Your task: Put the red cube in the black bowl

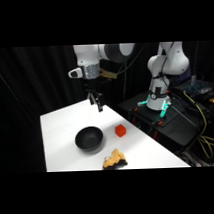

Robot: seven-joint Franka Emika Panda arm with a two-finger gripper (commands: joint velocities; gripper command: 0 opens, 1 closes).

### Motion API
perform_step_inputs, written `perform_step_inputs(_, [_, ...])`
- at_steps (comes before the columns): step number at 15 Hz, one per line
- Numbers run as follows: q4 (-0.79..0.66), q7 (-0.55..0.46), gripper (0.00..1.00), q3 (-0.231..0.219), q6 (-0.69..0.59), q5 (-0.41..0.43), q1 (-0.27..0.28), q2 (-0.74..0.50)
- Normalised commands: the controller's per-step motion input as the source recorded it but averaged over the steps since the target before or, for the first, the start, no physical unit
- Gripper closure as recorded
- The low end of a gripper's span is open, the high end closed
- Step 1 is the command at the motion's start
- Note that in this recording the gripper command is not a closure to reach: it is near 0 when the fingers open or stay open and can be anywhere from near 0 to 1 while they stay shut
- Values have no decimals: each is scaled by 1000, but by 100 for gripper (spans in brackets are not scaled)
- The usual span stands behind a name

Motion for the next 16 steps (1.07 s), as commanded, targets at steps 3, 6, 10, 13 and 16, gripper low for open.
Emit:
perform_step_inputs(3, [-18, 0, 0, 17, -2, 2, -20, -17])
perform_step_inputs(6, [-212, 70, 0, 12, 103, -6, -19, -166])
perform_step_inputs(10, [-437, 107, 0, 20, 215, 32, -9, -338])
perform_step_inputs(13, [-466, 92, 0, 40, 275, 78, 13, -352])
perform_step_inputs(16, [-443, 41, 0, 44, 381, 119, 29, -287])
